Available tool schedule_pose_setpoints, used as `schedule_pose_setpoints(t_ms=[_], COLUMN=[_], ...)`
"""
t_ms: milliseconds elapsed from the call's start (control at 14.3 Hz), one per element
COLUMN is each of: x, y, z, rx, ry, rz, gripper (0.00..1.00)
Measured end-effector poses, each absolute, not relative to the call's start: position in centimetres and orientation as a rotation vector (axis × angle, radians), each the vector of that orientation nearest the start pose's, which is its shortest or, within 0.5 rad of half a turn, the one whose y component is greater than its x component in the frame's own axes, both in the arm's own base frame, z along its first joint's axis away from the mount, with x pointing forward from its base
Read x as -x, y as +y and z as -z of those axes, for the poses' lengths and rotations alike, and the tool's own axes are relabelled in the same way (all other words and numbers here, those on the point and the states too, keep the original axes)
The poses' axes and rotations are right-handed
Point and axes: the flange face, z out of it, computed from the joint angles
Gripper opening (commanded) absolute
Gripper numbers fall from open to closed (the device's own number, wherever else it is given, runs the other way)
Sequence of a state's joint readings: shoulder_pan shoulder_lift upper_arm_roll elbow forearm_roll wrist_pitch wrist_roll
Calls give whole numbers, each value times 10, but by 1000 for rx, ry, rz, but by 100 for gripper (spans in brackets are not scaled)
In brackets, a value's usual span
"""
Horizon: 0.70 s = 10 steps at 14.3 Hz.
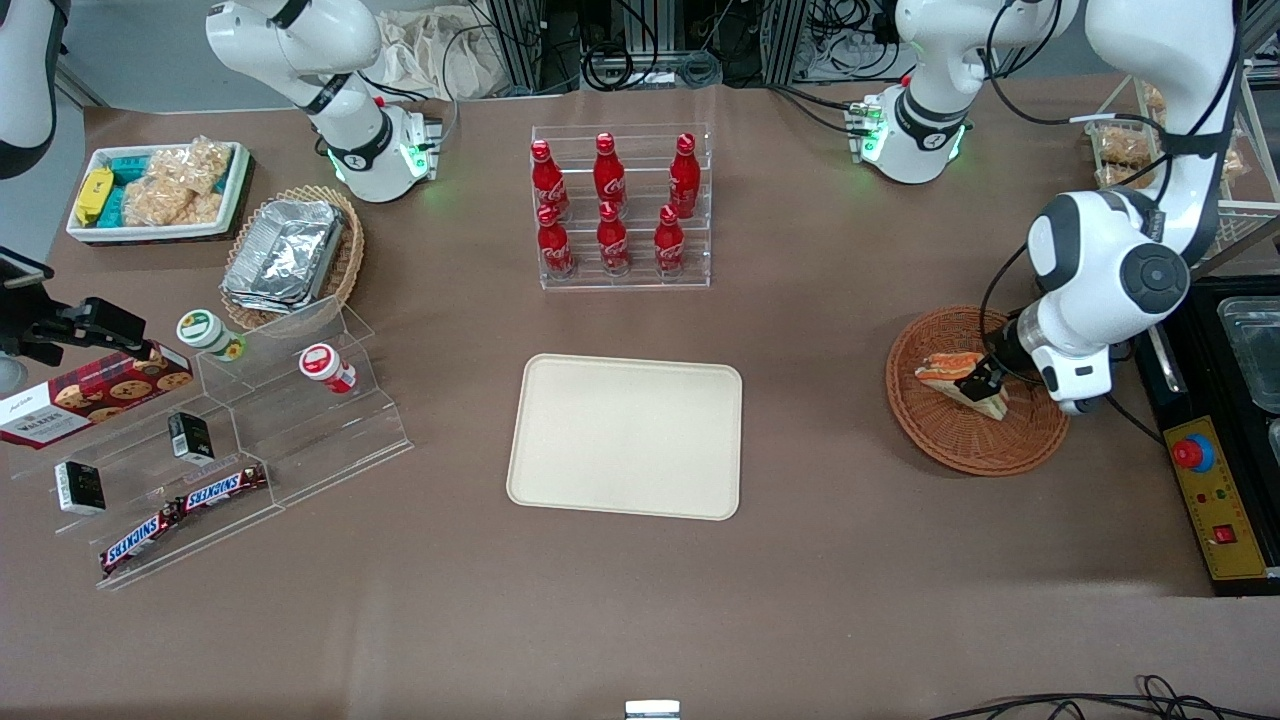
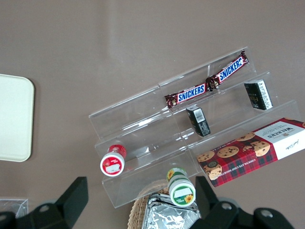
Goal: Place sandwich from basket to tray
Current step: 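Lower the left gripper and close it on the wrapped sandwich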
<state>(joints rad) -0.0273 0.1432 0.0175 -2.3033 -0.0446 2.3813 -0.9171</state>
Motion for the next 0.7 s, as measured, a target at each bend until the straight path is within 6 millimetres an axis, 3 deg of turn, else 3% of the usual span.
schedule_pose_setpoints(t_ms=[350,490,559,699], x=[-508,-508,-508,-509], y=[-5,-4,-4,-4], z=[-243,-234,-232,-229], rx=[2777,2770,2768,2768], ry=[-1463,-1476,-1479,-1483], rz=[-81,-77,-77,-70], gripper=[97,88,80,44])
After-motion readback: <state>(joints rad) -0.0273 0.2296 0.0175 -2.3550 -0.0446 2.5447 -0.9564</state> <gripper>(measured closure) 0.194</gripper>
